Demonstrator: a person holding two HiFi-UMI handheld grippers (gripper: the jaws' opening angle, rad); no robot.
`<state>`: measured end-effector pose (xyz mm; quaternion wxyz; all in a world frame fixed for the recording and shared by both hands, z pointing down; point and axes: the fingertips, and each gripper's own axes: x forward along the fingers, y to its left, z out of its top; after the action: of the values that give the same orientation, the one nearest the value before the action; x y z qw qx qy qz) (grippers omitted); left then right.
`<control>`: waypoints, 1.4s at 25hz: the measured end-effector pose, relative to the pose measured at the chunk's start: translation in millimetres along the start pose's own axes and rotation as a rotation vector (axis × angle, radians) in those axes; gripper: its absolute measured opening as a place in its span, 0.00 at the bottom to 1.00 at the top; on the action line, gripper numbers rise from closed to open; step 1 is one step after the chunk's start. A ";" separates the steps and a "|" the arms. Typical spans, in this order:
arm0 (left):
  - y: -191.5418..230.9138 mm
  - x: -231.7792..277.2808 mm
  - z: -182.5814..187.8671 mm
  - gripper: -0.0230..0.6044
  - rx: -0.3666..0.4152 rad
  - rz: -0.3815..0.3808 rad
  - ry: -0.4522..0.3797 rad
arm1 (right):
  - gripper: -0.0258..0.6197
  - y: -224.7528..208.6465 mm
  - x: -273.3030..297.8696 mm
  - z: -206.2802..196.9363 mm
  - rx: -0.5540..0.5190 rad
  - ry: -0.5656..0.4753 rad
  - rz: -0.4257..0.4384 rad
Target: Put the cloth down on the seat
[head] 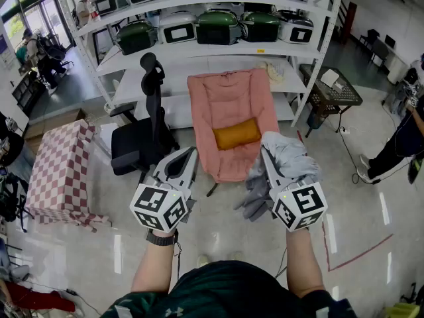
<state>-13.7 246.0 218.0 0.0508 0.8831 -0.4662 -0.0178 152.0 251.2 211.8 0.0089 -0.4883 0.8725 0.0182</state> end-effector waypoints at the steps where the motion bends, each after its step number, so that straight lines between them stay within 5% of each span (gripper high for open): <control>1: -0.9 -0.4 -0.5 0.04 0.000 0.001 0.000 | 0.05 0.2 -1.1 -0.5 0.000 0.000 0.001; 20: -23.4 10.8 -8.3 0.04 0.002 0.003 0.023 | 0.05 -12.0 -12.1 -6.7 0.037 0.008 0.036; 35: -36.6 26.9 -15.1 0.04 0.008 0.088 0.030 | 0.05 -46.1 -16.3 -19.3 0.063 0.003 0.079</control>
<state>32.7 245.4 229.6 0.0548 0.8621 -0.5037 -0.0002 199.8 240.2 230.6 0.0222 -0.4530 0.8912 -0.0095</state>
